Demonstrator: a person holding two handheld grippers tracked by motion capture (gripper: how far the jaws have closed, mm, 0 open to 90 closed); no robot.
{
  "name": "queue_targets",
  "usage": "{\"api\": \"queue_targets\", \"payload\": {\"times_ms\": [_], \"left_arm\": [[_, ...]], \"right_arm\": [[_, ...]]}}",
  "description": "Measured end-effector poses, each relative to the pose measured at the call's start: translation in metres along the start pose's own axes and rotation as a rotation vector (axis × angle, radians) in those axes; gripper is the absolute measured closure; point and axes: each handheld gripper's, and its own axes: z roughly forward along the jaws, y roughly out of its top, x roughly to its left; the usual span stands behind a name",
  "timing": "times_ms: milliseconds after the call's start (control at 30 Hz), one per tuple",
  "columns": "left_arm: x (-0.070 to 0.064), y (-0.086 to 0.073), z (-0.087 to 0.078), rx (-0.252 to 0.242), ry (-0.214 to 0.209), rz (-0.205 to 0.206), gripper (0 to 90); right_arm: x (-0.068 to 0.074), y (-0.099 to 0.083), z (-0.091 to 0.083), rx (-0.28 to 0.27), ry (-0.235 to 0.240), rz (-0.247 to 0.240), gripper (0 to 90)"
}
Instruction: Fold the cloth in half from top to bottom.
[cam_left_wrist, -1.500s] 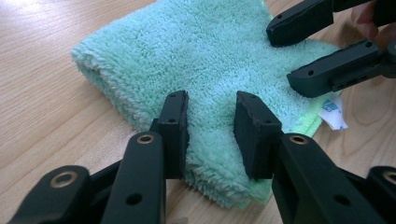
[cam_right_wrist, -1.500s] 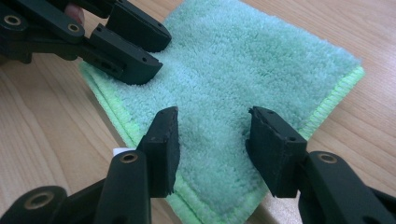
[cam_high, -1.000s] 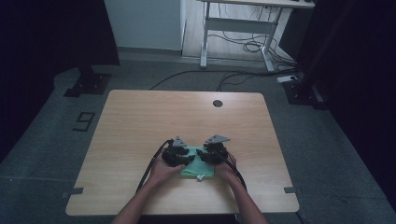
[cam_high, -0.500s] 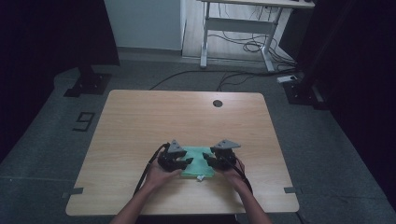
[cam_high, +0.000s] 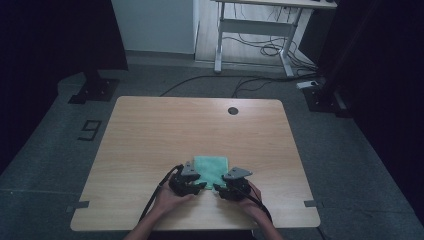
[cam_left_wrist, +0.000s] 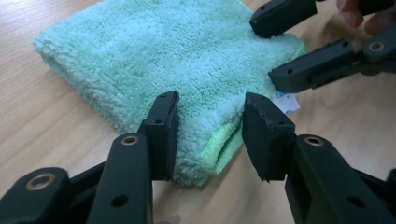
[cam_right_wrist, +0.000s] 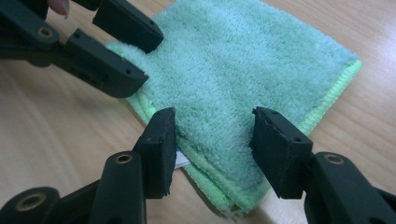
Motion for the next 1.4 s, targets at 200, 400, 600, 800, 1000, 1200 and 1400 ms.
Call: {"api": "queue_targets", "payload": {"times_ms": [200, 400, 600, 800, 1000, 1200, 1400], "left_arm": [[0.02, 0.015, 0.011, 0.004, 0.017, -0.022, 57.5], [0.036, 0.028, 0.021, 0.005, 0.037, -0.028, 58.1], [0.043, 0.036, 0.026, 0.015, 0.052, -0.034, 58.1], [0.04, 0.037, 0.017, -0.021, 0.067, -0.038, 54.0], [0.035, 0.037, 0.001, -0.085, 0.074, -0.047, 50.1], [0.025, 0.039, -0.015, -0.127, 0.076, -0.036, 47.3], [0.019, 0.032, -0.028, -0.162, 0.076, -0.041, 43.7]], "right_arm": [[-0.014, 0.01, 0.014, -0.008, -0.026, 0.013, 49.1], [-0.027, 0.021, 0.026, -0.008, -0.046, 0.037, 49.2], [-0.036, 0.024, 0.033, -0.029, -0.056, 0.06, 49.2], [-0.035, 0.024, 0.029, -0.053, -0.061, 0.058, 47.2], [-0.032, 0.028, 0.013, -0.135, -0.068, 0.075, 43.7], [-0.03, 0.028, 0.004, -0.157, -0.074, 0.087, 42.6], [-0.03, 0.021, -0.005, -0.174, -0.064, 0.095, 42.4]]}}
